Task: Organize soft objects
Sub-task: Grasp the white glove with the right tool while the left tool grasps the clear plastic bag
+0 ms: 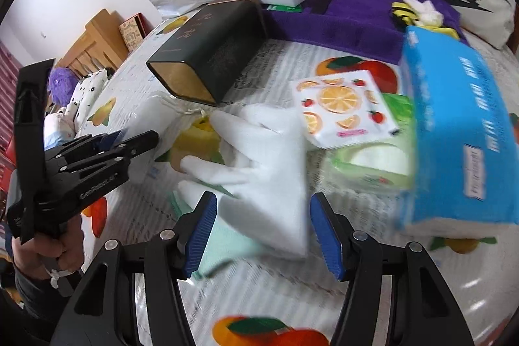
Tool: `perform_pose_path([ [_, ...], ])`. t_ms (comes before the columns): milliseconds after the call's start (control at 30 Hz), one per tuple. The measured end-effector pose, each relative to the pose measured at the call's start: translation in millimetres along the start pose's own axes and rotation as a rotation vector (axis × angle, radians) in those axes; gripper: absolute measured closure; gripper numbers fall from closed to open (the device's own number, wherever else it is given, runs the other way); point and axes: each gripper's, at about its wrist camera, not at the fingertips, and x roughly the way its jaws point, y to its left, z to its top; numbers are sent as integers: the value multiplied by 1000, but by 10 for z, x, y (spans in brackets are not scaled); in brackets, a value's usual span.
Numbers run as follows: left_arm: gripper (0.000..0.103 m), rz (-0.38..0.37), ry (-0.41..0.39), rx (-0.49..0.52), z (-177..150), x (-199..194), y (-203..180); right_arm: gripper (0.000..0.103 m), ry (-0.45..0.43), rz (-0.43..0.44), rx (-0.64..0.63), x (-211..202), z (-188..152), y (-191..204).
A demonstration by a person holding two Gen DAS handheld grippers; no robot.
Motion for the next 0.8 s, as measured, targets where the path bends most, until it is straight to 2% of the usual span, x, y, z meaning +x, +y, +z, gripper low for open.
perform_pose_path([
  [200,84,-21,9,-7,-65,-44,11,44,-79,-126,-98,137,13,205],
  [267,84,-28,10,-20,-78,-52,18,61,-98,-124,-140,133,-31,266],
  [300,84,-32,8,-26,-88,-58,20,80,-96,-104,-146,118,-48,273],
  [333,84,-38,5,-33,-105,-68,20,87,-90,-84,-150,106,-69,276],
  [567,84,-57,-12,-44,-222,-127,-24,89,-81,-23,-185,-137,-463,249],
  [800,83,-60,2,-45,-259,-152,-91,89,-88,-64,-88,-439,-899,-99],
])
